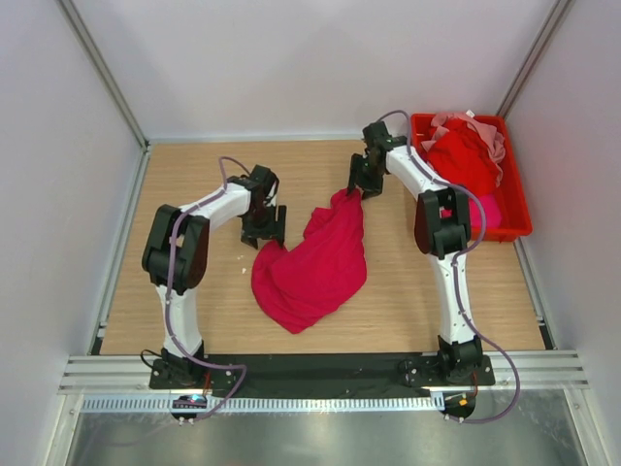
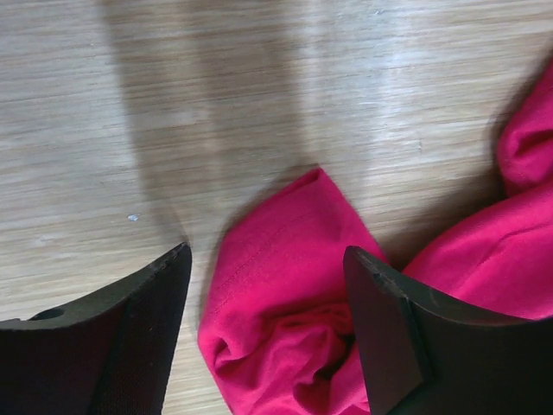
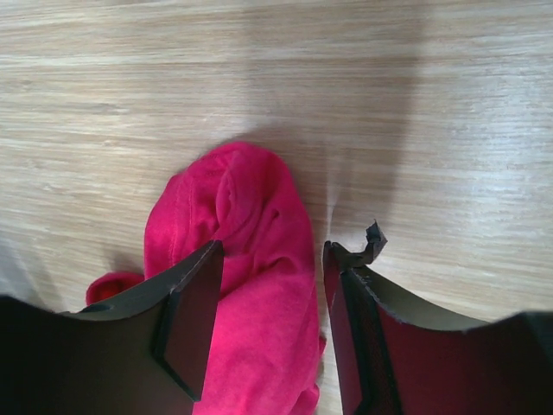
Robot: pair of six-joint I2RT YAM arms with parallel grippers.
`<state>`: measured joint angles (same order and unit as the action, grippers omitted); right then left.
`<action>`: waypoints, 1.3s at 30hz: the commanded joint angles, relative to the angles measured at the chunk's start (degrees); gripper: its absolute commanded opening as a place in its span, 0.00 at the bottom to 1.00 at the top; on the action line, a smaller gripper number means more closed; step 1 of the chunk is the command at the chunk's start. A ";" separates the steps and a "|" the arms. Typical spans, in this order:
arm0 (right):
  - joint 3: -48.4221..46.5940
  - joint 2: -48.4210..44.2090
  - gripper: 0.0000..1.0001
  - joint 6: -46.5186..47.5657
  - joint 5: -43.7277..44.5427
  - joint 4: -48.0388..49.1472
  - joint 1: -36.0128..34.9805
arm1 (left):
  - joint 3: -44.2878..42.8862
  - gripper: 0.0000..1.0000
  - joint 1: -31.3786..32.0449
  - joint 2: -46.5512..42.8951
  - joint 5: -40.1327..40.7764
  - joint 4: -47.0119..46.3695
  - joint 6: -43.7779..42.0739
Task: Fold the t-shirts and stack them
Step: Move the tshirt to the center of the board, then flatten the tshirt out
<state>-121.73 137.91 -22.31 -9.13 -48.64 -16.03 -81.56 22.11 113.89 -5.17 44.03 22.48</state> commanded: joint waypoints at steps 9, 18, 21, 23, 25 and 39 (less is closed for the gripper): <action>-6.23 2.63 0.40 0.07 1.65 1.97 -0.32 | -0.79 0.49 -0.05 1.78 -3.35 -2.19 0.90; -9.22 -1.75 0.04 -0.72 5.16 -1.97 -0.40 | -1.58 0.00 -0.48 -5.84 1.46 0.70 -0.50; -8.79 -5.08 0.01 -0.46 6.83 -4.34 -0.32 | -0.80 0.00 -1.80 -12.69 4.10 1.32 -0.51; -7.21 -7.29 0.01 -0.20 8.33 -5.14 -0.40 | -0.18 0.00 -2.42 -16.66 4.73 1.41 -0.24; -5.63 -10.97 0.01 0.51 8.86 -5.85 -0.32 | 0.43 0.00 -3.29 -22.18 8.41 1.50 0.11; 33.62 -46.29 0.07 -3.26 0.80 -7.62 -2.68 | 14.48 0.00 -4.18 -51.48 26.08 4.13 6.61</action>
<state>-98.85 99.55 -23.14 -2.26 -55.29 -16.71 -71.00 18.24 64.86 15.07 45.76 26.33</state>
